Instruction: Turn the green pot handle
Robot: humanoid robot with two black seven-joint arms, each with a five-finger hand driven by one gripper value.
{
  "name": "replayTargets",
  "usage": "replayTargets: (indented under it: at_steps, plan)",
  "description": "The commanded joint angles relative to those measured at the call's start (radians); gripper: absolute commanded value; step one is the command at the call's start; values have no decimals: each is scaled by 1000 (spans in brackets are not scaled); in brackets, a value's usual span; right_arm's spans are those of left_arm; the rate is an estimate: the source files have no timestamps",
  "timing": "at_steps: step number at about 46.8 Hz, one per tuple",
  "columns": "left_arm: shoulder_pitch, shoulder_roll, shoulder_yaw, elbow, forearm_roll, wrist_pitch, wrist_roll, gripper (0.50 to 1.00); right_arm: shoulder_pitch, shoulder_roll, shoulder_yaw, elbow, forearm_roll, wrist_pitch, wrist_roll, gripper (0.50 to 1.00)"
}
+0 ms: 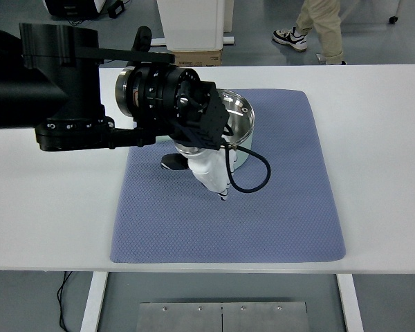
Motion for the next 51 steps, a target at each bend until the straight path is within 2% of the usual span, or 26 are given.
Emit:
replayTargets:
  at_steps: [1,10,14,15,18,23,30,41,51]
  plan:
    - [40,-19,-102,6,-40,0,0,1000,0,0,-1,0,0,0,0,1000]
    - [105,-59,-293,80,-224,0,0,1000,0,0,0,0,1,0,-1,1000]
    - [105,-56,-324,104,-329,0,0,1000,0,0,0,0,1,0,0,1000]
    - [106,-53,-339,123,-428,0,0,1000,0,0,0,0,-1,0,0,1000]
    - [106,-48,-353,150,-519,0,0,1000,0,0,-1,0,0,0,0,1000]
    - [106,-42,-384,239,-655,0,0,1000,0,0,-1,0,-1,0,0,1000]
    - [106,-17,-387,385,-830,0,0,1000,0,0,0,0,1,0,0,1000]
    - [137,-19,-372,607,-1134,0,0,1000,0,0,-1,0,0,0,0,1000]
    - [163,-19,-268,762,-1465,0,0,1000,0,0,0,0,0,0,0,1000]
